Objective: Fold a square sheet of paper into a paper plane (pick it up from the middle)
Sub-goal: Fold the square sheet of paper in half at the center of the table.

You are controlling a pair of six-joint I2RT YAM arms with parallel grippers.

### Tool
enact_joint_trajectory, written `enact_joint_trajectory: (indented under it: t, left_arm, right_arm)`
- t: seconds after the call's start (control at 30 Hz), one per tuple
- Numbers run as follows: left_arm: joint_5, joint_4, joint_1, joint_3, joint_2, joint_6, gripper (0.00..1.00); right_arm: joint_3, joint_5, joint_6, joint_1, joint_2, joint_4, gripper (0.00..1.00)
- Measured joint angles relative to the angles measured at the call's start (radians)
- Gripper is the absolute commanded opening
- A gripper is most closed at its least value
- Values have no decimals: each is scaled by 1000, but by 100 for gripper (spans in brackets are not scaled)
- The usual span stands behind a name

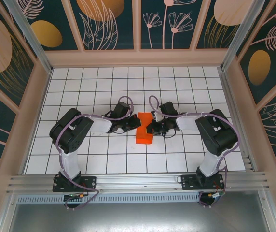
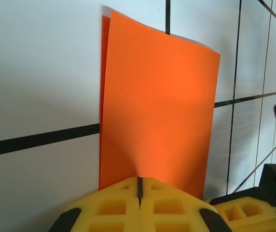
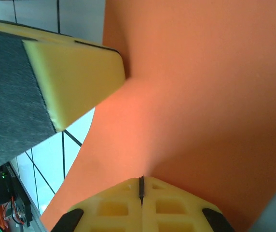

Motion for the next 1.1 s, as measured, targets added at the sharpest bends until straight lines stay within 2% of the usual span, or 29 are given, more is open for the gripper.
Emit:
enact_joint_trajectory:
  t: [0.17, 0.4, 0.63, 0.83, 1.0, 1.1]
  left_arm:
    - [0, 0, 0, 0, 1, 0, 0]
    - [0, 0, 0, 0, 3, -1, 0]
    - [0, 0, 0, 0, 3, -4, 0]
    - [0, 2, 0, 0, 1, -4, 0]
    - [-4, 8, 0, -2, -2, 0, 0]
    - [-8, 13, -1, -5, -4, 0, 0]
  right_arm:
    - [-42, -3, -5, -1, -14, 28, 0]
    - [-185, -4, 2, -1, -125, 72, 0]
    - [-255, 10, 13, 0, -216, 31, 0]
    - [-175, 42, 42, 9, -240, -44, 0]
    - [-53, 67, 77, 45, -195, 6, 0]
    - [-39, 79, 84, 64, -148, 34, 0]
